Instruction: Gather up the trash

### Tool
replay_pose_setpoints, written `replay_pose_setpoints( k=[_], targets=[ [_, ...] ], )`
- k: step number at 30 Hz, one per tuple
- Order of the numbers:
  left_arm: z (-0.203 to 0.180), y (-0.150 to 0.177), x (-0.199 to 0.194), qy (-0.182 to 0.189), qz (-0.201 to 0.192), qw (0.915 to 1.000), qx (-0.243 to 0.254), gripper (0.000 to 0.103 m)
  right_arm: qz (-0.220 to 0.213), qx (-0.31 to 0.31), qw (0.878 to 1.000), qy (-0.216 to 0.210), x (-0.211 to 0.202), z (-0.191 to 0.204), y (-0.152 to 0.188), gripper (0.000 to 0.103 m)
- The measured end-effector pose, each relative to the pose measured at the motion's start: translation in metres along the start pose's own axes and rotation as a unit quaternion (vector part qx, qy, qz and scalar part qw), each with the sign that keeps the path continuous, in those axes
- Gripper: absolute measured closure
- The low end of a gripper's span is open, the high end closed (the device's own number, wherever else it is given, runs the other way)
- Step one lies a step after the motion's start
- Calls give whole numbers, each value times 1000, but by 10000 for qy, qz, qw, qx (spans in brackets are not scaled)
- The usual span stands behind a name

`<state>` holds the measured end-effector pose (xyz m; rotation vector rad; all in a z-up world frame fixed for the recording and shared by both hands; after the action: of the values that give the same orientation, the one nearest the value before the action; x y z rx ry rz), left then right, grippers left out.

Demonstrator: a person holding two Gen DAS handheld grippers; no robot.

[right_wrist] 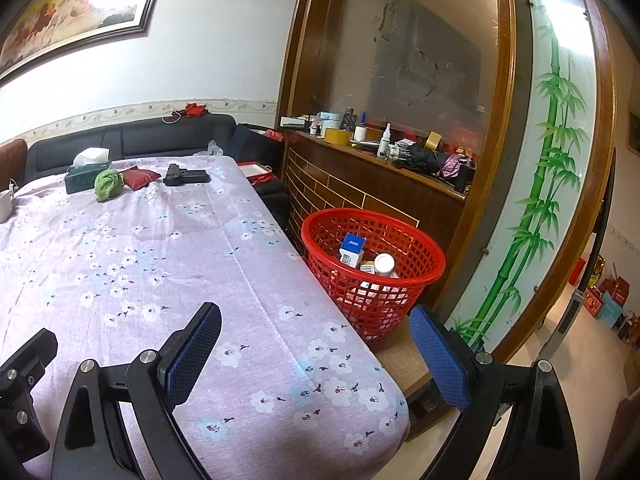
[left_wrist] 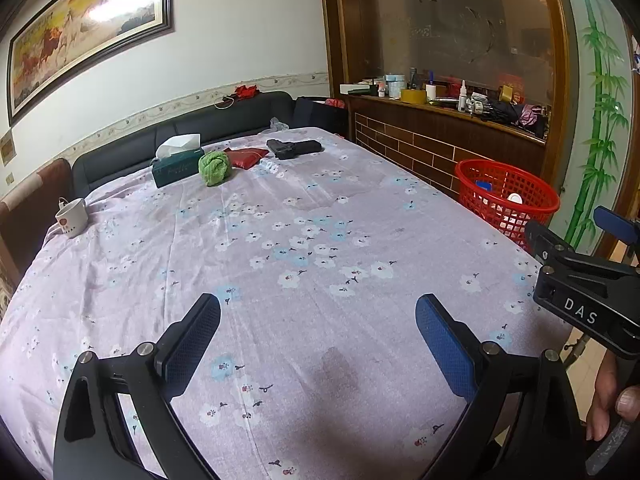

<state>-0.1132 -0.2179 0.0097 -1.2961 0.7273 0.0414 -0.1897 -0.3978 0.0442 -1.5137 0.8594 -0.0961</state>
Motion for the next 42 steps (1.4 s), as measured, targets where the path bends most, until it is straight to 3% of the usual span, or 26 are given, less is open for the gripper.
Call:
replay_pose_setpoints(
  k=[30, 37, 42],
  targets=[
    [6, 5, 2, 34, 122, 9999, -103, 6, 26, -134, 9999, -69, 2, 10, 4, 6],
    [57, 11, 4, -156, 346, 9974, -609, 6, 170, -313, 9985, -423, 13, 40, -4, 6],
    [128, 22, 10, -844, 708, 9884, -1042, 6, 520, -623, 9905, -1110, 25, 101, -9, 6]
  ],
)
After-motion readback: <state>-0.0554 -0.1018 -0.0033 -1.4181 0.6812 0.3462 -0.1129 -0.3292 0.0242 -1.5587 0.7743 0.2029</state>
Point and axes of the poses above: each gripper's, at about its wrist camera, not at the fingertips, and x roughly the way its jaws point, z to its left, y to its underside, the point moved 8 cm from there along x, roughly the way its jaws point, and after that the axes turned 3 degrees about -z, right-handed, at the moved point
